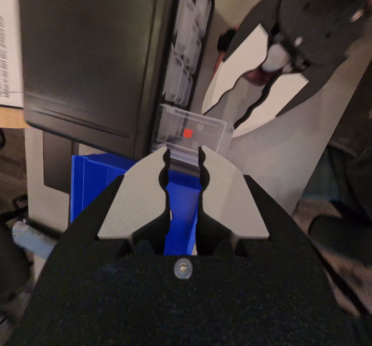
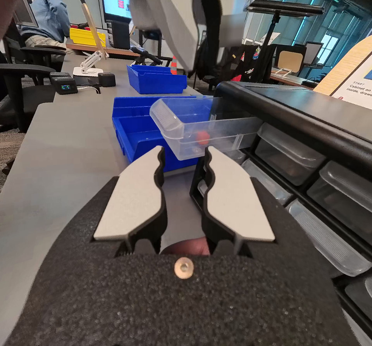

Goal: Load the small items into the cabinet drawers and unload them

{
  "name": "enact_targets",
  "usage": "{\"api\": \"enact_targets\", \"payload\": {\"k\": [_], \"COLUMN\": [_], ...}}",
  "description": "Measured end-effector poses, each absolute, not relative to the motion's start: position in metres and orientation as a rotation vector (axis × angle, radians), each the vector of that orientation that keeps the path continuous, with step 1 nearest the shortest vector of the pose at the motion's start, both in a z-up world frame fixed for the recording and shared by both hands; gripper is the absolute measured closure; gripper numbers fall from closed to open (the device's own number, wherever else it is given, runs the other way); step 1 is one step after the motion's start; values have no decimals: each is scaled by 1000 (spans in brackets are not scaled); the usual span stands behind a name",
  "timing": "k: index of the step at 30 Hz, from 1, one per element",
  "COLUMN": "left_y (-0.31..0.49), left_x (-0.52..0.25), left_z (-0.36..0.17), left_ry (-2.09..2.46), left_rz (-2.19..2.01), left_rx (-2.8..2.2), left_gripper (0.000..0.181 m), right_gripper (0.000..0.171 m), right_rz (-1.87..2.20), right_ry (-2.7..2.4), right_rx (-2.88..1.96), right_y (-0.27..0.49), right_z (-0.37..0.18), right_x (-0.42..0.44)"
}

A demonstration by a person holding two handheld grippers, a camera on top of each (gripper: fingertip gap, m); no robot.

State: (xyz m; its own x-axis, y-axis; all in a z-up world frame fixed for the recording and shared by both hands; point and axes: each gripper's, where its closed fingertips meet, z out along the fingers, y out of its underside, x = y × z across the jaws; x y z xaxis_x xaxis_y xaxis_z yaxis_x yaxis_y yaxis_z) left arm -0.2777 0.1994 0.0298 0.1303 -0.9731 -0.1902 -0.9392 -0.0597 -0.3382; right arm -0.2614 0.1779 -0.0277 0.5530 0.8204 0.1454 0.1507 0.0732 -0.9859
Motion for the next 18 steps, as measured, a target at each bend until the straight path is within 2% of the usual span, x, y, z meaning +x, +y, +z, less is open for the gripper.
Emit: {"api": "enact_targets", "payload": {"k": [3,6,9,18], "left_y": [190,184,173,174], "left_x": [-280,-289,-294,-290], "left_z": [41,24,-1,-15], "left_ry": [1567,1303,1163,769], "left_rz": [-299,-388,-401,-477], "left_rx": [-1922,-1871,-1857,-1938], "left_gripper": [155,155,155,152], "right_gripper": [135,136,138,138], "right_rz": [632,633,625,607], "right_ry": [-882,-873,-869,-861], "right_rx": [-1439,-1441,-1450,-1456], "right_y": [179,180,181,181], "right_z": [-26,-26,-29,-29], "right_x": [-261,-260,-259,-259]}}
